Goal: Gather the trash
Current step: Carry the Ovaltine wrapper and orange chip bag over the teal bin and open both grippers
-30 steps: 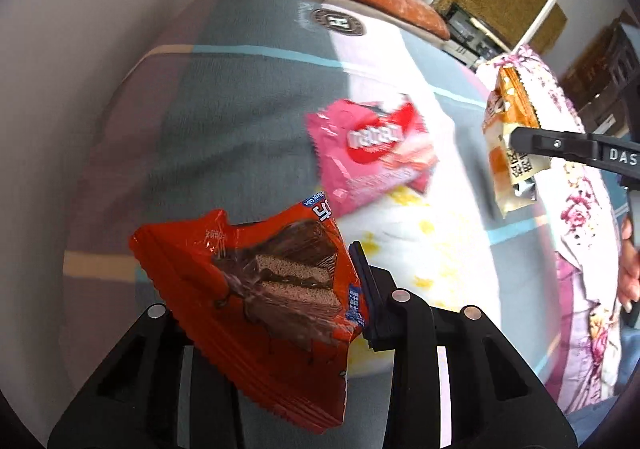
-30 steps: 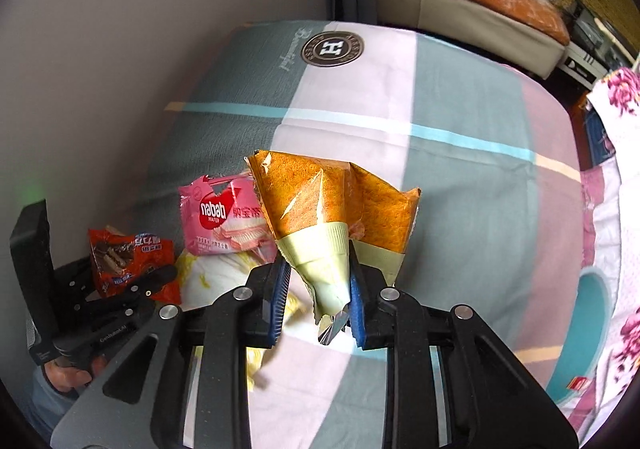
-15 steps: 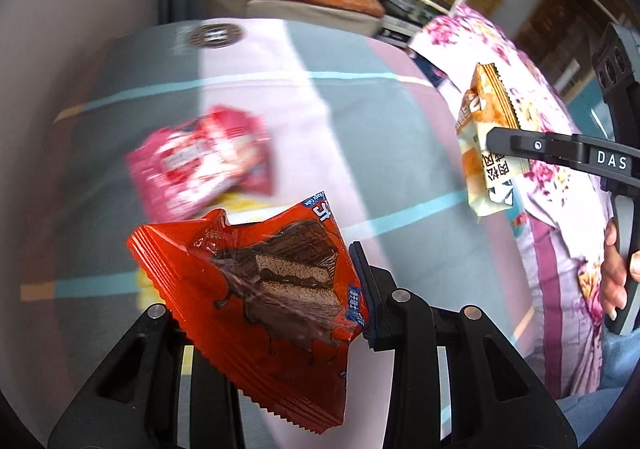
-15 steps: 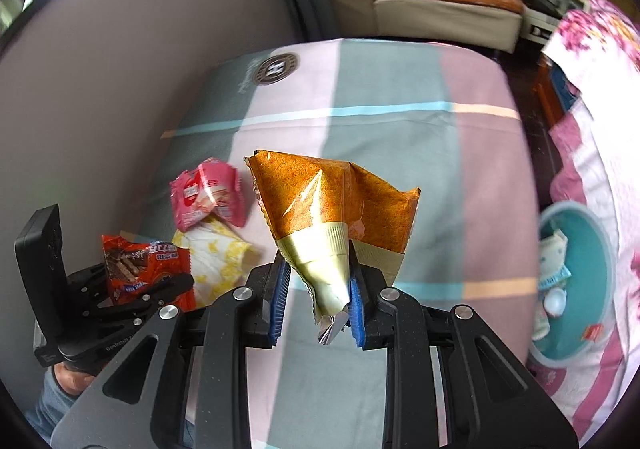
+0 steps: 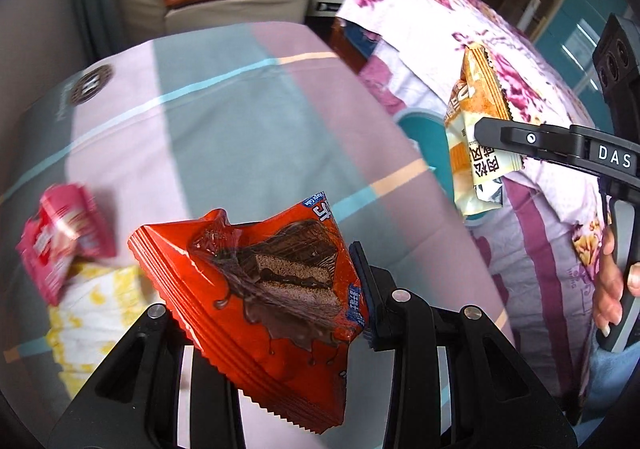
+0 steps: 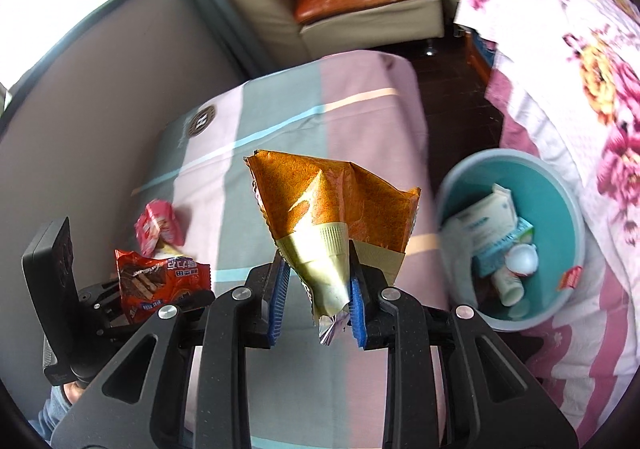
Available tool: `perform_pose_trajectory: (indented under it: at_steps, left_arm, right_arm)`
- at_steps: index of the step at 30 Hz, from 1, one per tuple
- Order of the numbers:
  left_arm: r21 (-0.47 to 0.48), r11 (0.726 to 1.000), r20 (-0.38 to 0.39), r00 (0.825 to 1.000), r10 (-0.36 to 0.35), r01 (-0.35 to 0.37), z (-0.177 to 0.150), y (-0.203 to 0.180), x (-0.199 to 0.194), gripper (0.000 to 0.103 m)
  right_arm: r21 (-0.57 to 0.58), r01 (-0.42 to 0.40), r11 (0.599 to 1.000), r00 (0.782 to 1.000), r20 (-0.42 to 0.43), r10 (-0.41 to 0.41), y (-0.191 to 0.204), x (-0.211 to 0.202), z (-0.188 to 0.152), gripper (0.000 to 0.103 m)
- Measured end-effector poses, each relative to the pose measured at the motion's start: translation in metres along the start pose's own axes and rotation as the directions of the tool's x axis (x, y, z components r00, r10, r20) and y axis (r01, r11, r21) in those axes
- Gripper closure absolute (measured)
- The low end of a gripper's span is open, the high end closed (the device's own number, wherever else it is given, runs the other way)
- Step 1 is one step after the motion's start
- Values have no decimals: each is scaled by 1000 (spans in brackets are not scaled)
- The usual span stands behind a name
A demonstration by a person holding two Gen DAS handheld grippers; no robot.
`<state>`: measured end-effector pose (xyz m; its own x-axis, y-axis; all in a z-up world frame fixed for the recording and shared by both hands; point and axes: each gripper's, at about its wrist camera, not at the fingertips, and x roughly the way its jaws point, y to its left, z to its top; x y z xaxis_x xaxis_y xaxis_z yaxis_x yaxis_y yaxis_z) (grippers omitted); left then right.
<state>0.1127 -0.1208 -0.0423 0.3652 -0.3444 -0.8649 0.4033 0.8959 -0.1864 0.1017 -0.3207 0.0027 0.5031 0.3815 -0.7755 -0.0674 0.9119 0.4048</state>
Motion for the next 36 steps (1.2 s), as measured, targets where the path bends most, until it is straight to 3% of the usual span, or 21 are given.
perform_pose_trajectory:
  at_steps: [21,36]
  left_arm:
    - [185,980,-74,996,-52,65,54,-130,70,67]
    - [222,966,-131,986,-105,132,80,-175,122,67]
  right_arm:
    - [251,65,966,990,105,-94,-147,-51,-13,75]
    - [314,126,941,986,66,-154,-194,-50,-7,74]
